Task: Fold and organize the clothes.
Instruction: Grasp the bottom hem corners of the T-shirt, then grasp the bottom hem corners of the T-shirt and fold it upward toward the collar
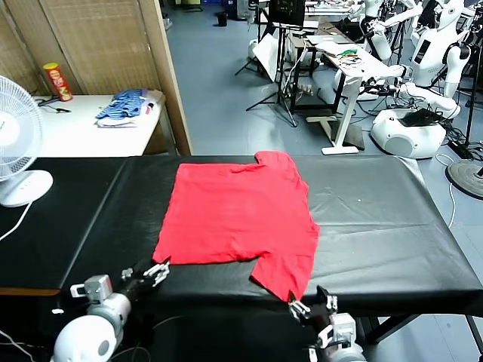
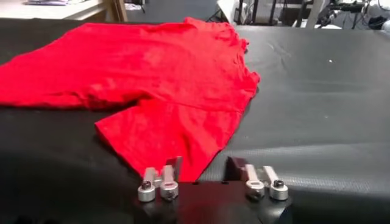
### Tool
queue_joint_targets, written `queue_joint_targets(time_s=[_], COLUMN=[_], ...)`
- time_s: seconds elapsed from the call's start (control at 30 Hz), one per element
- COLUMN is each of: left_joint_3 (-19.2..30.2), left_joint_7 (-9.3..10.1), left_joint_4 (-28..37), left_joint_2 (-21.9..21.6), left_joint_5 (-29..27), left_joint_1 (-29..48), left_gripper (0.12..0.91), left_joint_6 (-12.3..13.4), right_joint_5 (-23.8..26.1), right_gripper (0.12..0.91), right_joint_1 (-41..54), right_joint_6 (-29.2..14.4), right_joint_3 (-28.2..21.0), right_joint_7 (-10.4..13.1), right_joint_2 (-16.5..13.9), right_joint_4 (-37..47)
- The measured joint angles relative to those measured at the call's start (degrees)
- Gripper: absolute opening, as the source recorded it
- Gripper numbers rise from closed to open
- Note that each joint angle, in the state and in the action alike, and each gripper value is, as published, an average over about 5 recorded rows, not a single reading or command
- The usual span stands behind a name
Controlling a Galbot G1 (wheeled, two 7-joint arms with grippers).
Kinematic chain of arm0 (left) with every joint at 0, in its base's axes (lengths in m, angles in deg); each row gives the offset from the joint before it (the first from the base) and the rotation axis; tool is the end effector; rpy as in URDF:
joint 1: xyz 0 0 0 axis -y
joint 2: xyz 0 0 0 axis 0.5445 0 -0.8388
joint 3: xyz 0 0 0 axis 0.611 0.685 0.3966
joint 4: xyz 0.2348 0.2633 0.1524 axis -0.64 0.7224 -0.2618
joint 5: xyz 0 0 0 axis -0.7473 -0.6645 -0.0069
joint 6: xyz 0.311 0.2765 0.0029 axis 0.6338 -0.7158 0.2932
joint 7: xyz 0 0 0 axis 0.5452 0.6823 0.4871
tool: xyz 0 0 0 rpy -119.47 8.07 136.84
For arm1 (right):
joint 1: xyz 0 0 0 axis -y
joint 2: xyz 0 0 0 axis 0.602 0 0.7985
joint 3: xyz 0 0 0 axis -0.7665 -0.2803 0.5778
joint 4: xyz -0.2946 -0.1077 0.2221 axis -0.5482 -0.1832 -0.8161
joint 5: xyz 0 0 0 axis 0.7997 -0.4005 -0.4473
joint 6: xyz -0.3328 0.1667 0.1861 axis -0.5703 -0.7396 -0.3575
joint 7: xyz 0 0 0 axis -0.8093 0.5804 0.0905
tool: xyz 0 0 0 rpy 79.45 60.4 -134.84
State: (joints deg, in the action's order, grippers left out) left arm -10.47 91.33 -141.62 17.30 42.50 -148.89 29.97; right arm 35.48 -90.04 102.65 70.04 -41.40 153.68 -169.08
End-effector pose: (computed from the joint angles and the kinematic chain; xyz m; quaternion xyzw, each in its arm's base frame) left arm 0.2597 0.1010 -0.3069 -0.0248 -0.9539 0.1176 0.2749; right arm 0.1771 0.0280 -0.2996 0.0481 -0.9509 0.0230 0.3048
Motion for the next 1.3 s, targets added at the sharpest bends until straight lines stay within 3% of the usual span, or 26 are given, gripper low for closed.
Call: queue_joint_targets(time_s=[0.1,0.2,0.4,0.6,0.77,0.93,1.3], left_joint_3=[0.16,0.26,0.21,-0.68,-0.24,0.54,2.49], left_joint_7=[-0.32,-0.39,0.09,0.68,1.62,0.53,0.83], left_joint_4=[-0.12,-0.74,-3.33,-7.71,-9.2,-7.9,-2.34], left_joint_2=[0.08,0.26,0.93,0.76,1.07,1.59,3.5], left_joint_5=[0.15,0.09,-0.74,-0.53,-0.15,-1.27,-4.59], left_joint_1=[-0.11,-0.59,-2.21,-5.02,-4.36,-0.78,8.26], left_gripper=[0.185,0.124,0.125,0.125,0.125,0.125,0.125], left_joint_6=[-0.05,-0.05,-0.83,-1.12,1.31,3.87,5.57], right_joint_5=[0.0,0.03,-0.06,-1.97,-3.2,-3.6,-3.74], right_gripper=[0.122,0.122,0.122,0.122,0.122,0.122,0.122], right_joint_1=[-0.87,-2.07,-4.66,-1.9,5.7,14.08,27.08], right_joint_6=[0.23,0.52,-0.59,-5.82,-12.2,-17.38,-20.7], right_joint_3=[0.55,1.18,3.16,5.96,6.35,5.58,2.73], right_joint_7=[0.5,0.7,-0.22,-3.28,-5.36,-6.64,-7.66], right_joint_2=[0.12,0.2,-0.52,-1.93,-3.55,-5.07,-6.32], right_joint_4=[-1.01,-2.58,-6.53,-6.03,0.37,7.99,22.6])
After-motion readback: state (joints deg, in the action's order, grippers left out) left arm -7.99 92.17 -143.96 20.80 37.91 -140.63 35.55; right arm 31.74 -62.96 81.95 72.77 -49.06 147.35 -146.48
